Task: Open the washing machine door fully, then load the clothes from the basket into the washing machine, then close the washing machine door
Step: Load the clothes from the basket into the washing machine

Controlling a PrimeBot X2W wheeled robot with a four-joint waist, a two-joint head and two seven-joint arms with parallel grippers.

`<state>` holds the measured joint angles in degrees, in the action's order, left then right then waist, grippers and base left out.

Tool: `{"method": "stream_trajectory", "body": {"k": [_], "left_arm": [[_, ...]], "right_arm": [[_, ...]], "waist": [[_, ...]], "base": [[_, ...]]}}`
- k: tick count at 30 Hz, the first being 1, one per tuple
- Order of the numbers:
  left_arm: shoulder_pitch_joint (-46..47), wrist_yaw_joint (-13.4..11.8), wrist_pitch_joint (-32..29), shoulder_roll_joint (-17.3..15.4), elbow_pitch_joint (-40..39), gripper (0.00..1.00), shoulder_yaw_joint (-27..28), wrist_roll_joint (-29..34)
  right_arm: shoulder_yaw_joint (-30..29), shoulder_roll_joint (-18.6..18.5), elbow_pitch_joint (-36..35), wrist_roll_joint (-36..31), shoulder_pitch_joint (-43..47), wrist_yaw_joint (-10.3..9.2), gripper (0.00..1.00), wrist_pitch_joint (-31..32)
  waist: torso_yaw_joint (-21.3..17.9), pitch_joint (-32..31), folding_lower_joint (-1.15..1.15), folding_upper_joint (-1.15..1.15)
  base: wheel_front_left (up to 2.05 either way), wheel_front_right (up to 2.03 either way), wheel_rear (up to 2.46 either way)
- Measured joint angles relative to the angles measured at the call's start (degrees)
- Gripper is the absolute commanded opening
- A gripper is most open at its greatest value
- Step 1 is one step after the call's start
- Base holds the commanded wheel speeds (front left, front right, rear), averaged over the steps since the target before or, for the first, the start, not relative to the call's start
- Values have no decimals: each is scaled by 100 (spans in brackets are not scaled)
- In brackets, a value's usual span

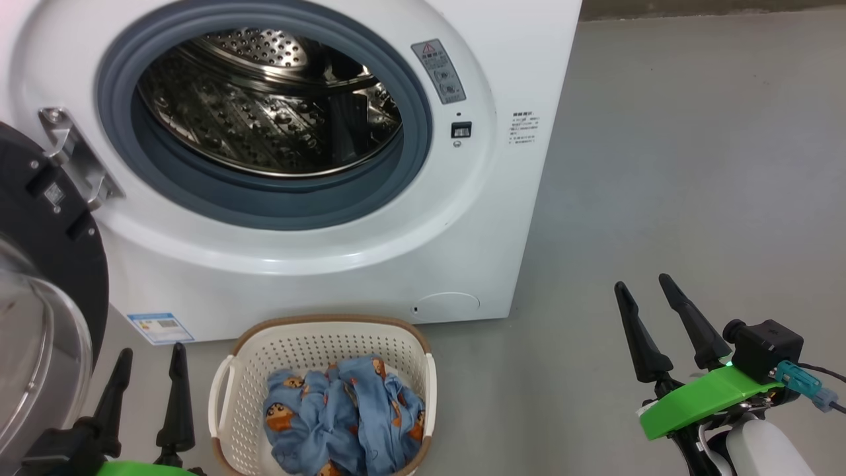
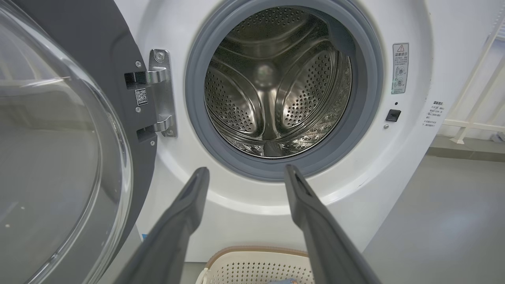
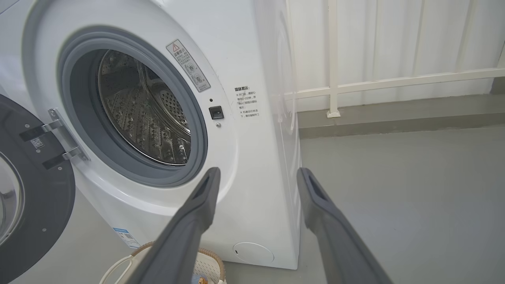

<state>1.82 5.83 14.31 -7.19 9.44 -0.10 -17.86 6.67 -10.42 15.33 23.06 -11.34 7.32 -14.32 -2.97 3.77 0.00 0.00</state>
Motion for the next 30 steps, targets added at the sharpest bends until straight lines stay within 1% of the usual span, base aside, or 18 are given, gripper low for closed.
{"method": "stream_trajectory", "body": {"k": [9,30], "left_arm": [[7,4,0,5,51,100,25,31],[9,47,0,31,54,100,38,48]], "right_arm": [[0,0,0,0,0,0,100,1],[2,0,10,0,-1,1,100,0]], "waist": [[23,-8,0,0],[63,-2,0,0]], "base": [[57,-57,0],[0,0,0]]}}
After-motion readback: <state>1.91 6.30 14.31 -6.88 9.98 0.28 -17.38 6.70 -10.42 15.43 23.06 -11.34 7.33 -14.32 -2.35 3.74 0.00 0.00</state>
